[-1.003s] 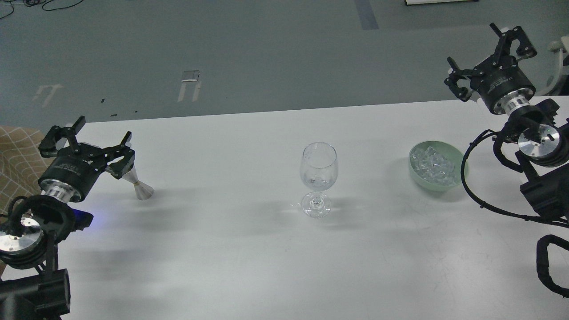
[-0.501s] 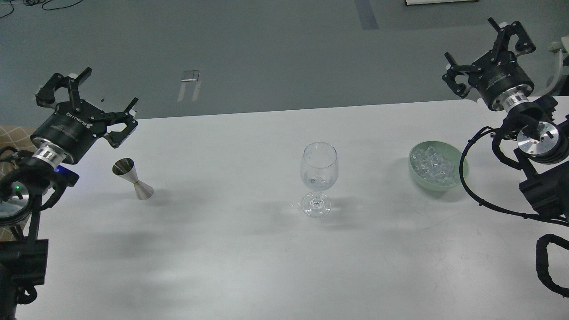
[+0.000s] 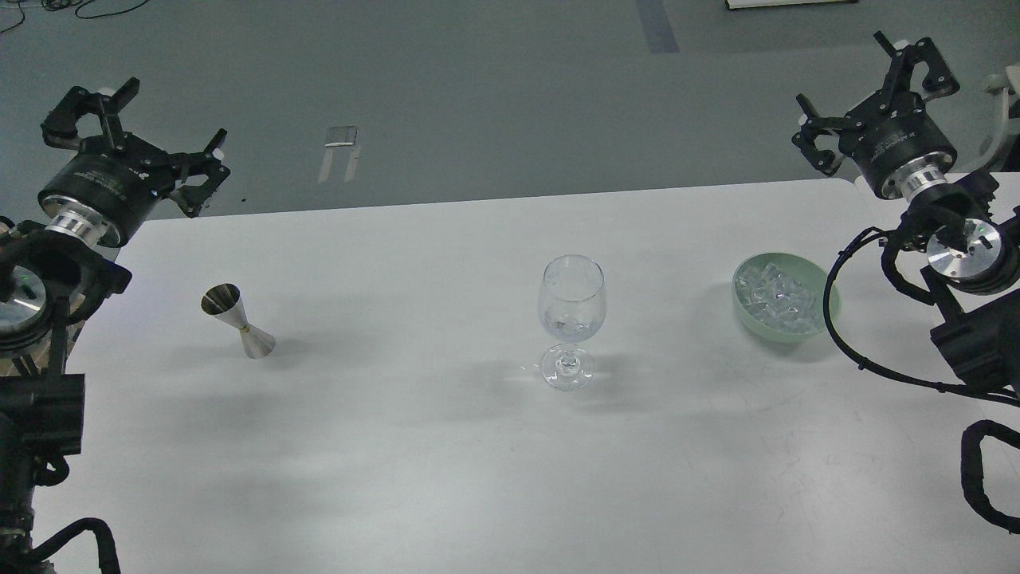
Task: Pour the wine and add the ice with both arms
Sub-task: 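Raise the left gripper away from the jigger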
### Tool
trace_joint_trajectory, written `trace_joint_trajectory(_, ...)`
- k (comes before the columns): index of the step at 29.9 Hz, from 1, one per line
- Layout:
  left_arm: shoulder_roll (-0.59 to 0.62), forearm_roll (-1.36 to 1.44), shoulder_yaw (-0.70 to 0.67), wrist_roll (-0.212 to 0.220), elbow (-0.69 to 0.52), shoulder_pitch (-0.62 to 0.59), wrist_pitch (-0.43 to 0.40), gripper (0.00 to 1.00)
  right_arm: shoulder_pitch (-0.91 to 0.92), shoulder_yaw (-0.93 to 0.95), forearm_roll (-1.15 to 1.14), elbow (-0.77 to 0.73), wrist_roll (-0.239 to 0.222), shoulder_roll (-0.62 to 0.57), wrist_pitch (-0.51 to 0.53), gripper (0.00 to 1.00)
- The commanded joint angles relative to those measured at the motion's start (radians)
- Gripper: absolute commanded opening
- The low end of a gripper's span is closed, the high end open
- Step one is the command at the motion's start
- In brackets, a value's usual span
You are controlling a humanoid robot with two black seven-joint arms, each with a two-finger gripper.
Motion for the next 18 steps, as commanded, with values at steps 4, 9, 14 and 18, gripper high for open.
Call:
trace_joint_trajectory(4,0.000,0.053,0.044,-0.082,0.000,0.004,0.011,0.98,0.001,0.002,-0.001,0.000,0.000,-0.002,0.000,1.00)
trace_joint_trajectory(9,0.002,0.065,0.087,-0.119,0.000,-0.008,0.022,0.98,0.001,0.002,-0.001,0.000,0.000,-0.003,0.000,1.00)
trace_joint_trajectory(14,-0.011,0.135,0.087,-0.192,-0.017,-0.007,0.022,0.98,0.001,0.000,-0.001,0.000,0.000,-0.003,0.000,1.00)
trace_joint_trajectory(18,-0.015,0.154,0.090,-0.212,-0.022,0.007,0.015,0.98,0.006,0.000,-0.001,0.000,0.000,-0.003,0.000,1.00)
